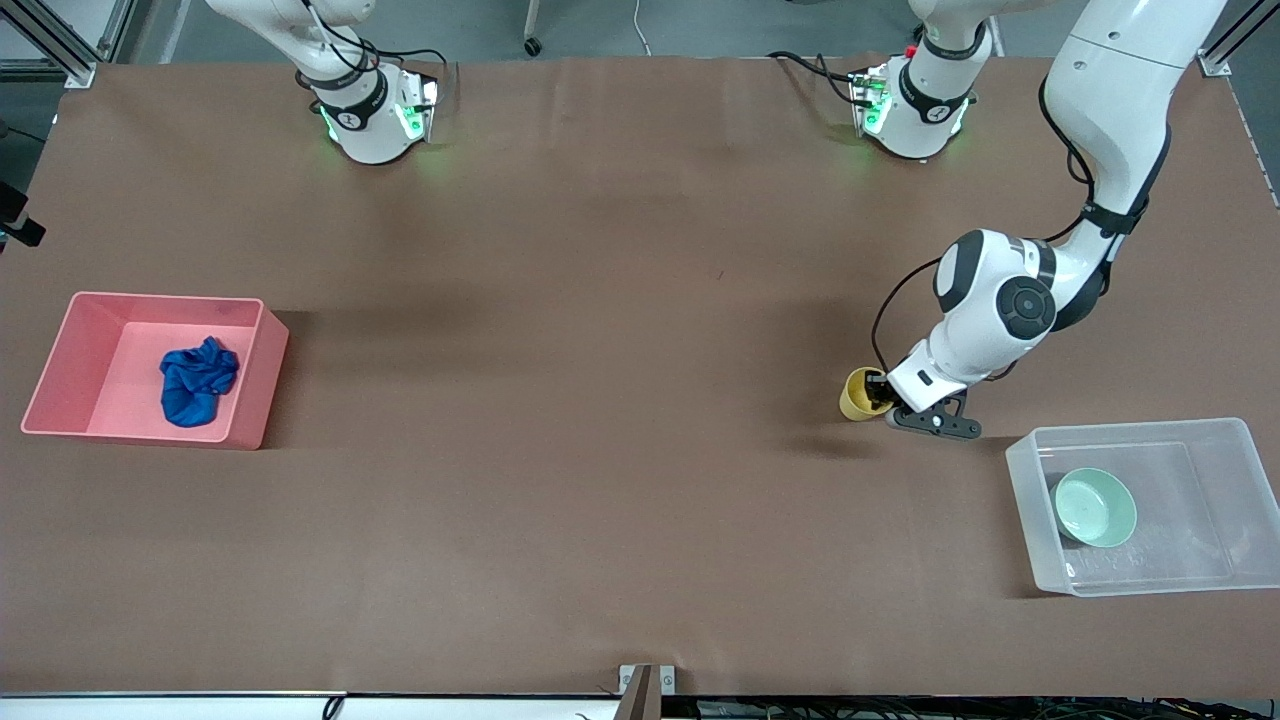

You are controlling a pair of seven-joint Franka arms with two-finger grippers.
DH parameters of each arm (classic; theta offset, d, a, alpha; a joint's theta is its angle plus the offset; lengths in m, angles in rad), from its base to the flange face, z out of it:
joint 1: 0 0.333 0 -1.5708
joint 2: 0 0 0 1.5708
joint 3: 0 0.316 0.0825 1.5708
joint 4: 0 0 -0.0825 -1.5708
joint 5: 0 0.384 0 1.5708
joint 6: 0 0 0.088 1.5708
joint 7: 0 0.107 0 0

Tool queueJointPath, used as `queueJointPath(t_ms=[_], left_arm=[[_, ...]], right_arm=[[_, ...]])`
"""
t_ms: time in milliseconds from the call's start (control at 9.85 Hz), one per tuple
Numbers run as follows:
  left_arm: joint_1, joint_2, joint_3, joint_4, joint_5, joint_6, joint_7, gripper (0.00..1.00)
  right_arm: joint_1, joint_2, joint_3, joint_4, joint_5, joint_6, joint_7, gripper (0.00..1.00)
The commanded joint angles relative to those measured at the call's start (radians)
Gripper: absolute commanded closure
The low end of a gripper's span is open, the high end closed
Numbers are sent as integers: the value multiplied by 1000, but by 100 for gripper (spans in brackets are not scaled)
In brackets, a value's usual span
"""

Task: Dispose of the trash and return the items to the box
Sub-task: 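Move the left gripper to the yellow cup and grasp it, then carry the yellow cup into the clear box onto the green bowl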

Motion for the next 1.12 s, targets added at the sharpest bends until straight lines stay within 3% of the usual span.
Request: queueJointPath(t_ms=[0,203,406,508,812,1016], left_arm=[[55,-57,-5,10,28,-3,-2,100],[93,-86,-7,142,28,-168,29,100],[138,-21,-5,409,19,-404,131,100],[167,18,-4,510,20,-463,188,100],[276,153,4,724,22,-496,401,100],[290,248,72,821,22,-493,544,100]], right_arm=[[-6,7,5,16,8,-13,-7,0],[-7,7,5,15,8,-13,-7,0],[-7,7,5,15,8,-13,-7,0],[-7,7,5,15,8,-13,-7,0],[-7,7,5,13,8,-13,-7,0],[-7,7,5,13,8,-13,-7,0]])
